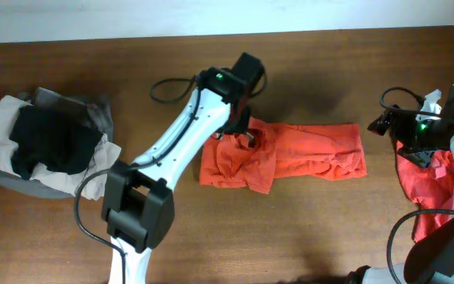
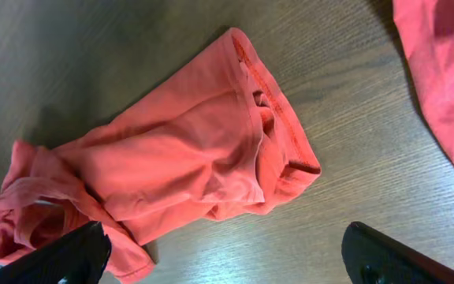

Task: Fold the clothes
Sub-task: 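Fold the strip's left end rightward over the middle with the left gripper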

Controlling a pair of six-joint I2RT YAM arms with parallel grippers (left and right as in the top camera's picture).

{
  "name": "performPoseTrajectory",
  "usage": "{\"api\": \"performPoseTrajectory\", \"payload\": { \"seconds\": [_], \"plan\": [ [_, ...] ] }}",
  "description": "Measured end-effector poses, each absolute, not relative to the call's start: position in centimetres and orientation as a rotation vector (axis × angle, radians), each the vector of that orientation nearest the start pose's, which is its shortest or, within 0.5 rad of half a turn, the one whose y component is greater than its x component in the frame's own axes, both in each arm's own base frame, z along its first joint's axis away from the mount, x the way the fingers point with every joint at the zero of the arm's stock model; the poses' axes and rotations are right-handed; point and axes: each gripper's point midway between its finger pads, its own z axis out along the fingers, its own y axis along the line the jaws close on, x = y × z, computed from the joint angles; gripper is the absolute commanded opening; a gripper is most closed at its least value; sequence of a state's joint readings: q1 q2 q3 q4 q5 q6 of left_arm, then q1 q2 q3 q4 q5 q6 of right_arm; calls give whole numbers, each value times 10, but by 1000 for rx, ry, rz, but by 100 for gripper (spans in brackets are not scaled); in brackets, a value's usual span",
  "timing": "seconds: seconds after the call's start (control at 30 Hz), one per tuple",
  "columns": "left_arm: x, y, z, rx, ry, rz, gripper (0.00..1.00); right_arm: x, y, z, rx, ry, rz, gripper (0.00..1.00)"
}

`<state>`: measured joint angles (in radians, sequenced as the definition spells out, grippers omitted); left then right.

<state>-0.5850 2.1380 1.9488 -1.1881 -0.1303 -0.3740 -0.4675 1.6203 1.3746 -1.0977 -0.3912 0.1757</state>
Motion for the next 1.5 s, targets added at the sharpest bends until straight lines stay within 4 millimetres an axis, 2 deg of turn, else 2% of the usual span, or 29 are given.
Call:
{"api": "performPoseTrajectory", "payload": {
  "seconds": [0.13,0.3,0.43,0.5,0.6,0.67,0.77,0.87,0.97,1.1,1.27,1.37,1.5],
  "plan": [
    [395,-236,75,259,2949,-68,1,331,-94,149,830,2694,504,99],
    [368,-247,43,279,3073,-217,1,331,-94,149,830,2695,503,99],
    [351,-278,42,387,3071,-320,1,331,-94,149,829,2694,503,99],
    [337,-304,45,504,3039,-349,1,331,-94,149,830,2694,503,99],
    [315,-329,46,655,3007,-343,0,331,-94,149,829,2694,503,99],
    [302,-339,46,739,2989,-311,0,331,-94,149,830,2694,503,99],
    [297,-334,46,780,2983,-211,0,331,-95,148,832,2696,493,99],
    [313,-317,53,734,2962,-95,2,330,-96,148,835,2699,481,99],
    [342,-298,64,639,2922,-40,3,330,-98,147,836,2701,471,99],
    [377,-259,74,469,2919,-21,1,330,-98,147,836,2702,467,99],
    [420,-207,77,251,2901,-31,0,330,-98,147,837,2702,467,99],
    [439,-194,80,183,2861,-51,0,330,-98,147,837,2702,467,99],
    [453,-199,79,164,2822,-129,0,330,-98,147,836,2702,467,99]
  ]
}}
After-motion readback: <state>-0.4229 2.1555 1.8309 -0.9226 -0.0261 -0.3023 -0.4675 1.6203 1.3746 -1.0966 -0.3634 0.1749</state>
